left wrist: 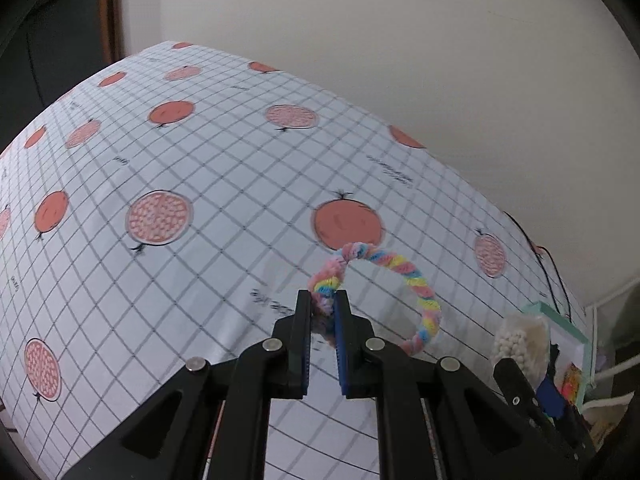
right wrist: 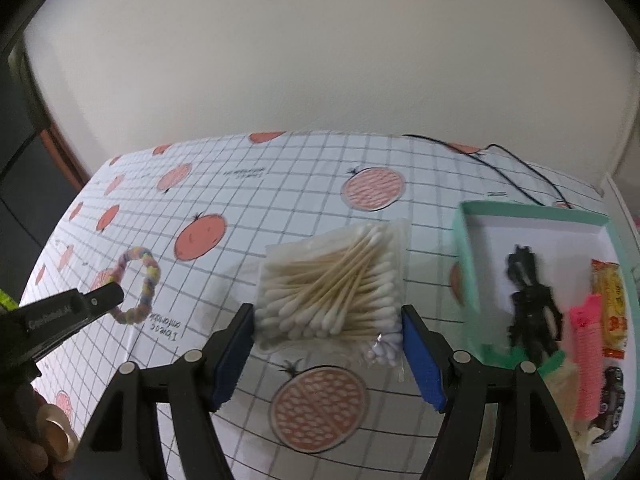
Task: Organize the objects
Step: 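Carry the bracelet and cotton swab bag over the teal box with both tools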
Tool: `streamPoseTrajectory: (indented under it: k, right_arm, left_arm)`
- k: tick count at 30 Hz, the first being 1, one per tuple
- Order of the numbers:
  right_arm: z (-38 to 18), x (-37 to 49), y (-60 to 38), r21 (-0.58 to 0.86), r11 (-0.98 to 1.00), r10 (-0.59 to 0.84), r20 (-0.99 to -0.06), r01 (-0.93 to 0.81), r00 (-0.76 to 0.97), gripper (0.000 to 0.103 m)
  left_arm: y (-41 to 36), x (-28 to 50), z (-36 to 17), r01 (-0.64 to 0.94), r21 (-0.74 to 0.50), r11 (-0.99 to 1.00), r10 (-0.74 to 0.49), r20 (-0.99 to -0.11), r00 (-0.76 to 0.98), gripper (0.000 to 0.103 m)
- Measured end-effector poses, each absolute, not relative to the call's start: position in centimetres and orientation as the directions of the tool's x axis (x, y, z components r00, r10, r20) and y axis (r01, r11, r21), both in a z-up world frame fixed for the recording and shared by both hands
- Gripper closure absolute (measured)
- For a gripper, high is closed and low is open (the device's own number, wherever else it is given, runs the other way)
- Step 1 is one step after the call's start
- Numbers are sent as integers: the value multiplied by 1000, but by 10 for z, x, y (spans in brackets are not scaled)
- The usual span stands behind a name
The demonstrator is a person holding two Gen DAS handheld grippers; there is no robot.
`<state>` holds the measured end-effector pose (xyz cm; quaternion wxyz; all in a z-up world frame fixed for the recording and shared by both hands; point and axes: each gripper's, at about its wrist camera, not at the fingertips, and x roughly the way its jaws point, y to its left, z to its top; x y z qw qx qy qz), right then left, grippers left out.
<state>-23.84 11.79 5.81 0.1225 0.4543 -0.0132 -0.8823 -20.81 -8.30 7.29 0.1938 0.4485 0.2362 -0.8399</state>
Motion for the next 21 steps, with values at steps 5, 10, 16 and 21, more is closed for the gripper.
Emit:
streamPoseTrajectory:
  k: [5,10,16,21]
  right_arm:
    - [64,-241,145,149,-978,-208,-789,148,-578,29]
    - [72,-243,170,150,-983,-185,-781,109,-597,29]
    - [80,-242,208,138,-989,-136,-776,45,-616,29]
    - [80,-241,242,155,-988,-113,-778,-16,-618,29]
  left_arm:
    - [-60,-214,79,494,-227,-839,-90,-838,-538,93]
    - [-34,-221,82,440,-254,-861,-36,-834,-551,93]
    - [-3,-228,85,367,-308,-878,51,-821,-568,93]
    - [24,-236,81,322,-345,-882,115,-819,-562,93]
